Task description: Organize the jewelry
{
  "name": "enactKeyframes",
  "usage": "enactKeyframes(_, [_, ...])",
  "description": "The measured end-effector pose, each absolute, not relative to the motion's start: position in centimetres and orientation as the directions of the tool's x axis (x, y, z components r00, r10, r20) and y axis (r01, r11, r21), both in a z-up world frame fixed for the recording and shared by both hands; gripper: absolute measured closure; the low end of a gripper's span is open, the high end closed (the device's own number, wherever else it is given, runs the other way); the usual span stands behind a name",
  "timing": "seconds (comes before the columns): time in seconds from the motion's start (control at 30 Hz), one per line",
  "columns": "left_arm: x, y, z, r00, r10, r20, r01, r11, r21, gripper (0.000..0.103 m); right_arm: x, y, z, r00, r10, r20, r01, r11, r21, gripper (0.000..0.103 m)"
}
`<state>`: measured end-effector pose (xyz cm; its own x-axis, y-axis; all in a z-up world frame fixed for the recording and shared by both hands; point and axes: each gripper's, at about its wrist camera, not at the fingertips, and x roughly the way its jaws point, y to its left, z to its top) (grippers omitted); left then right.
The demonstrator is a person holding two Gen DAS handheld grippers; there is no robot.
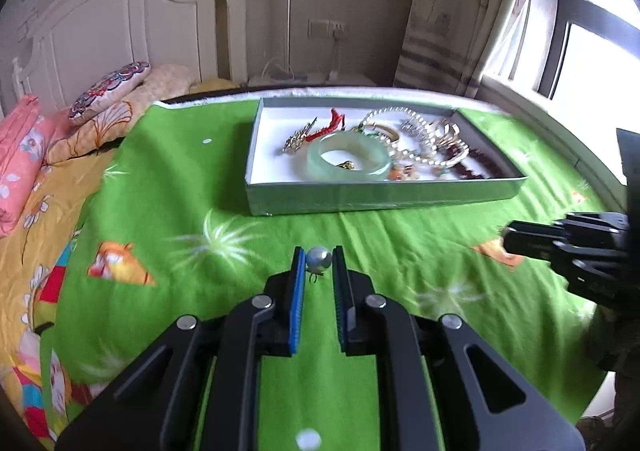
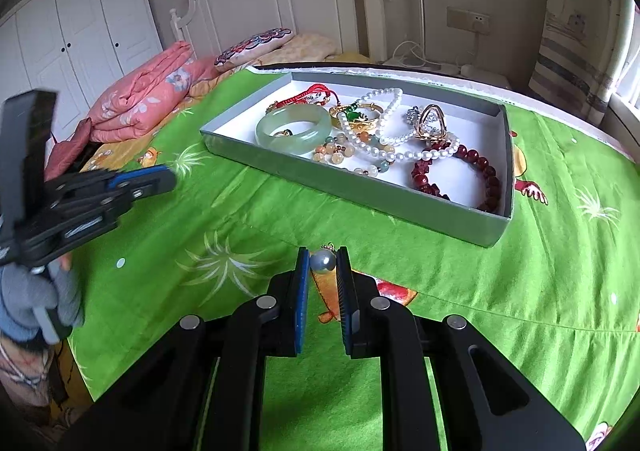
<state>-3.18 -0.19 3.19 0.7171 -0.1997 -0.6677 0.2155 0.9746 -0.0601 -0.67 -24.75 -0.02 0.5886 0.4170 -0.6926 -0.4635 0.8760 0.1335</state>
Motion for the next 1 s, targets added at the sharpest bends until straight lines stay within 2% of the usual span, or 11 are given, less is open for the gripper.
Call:
enactKeyframes(0.17, [-5.3,0.2,3.5,0.734,-0.21,-0.646,0.216,0.974,-0.072,0.09,-0.7,-24.9,0.0,0.592,0.416,-0.69,-0.458,0.878,0.136,0.089])
enactKeyframes(1.0, [-5.7,-0.4,3.3,0.732,-0.18,-0.657,0.197,0.979,-0.049,0.09,-1.1,-25.2,0.4,0.613,0.424,-0.667,-0.455,0.879,0.141,0.089])
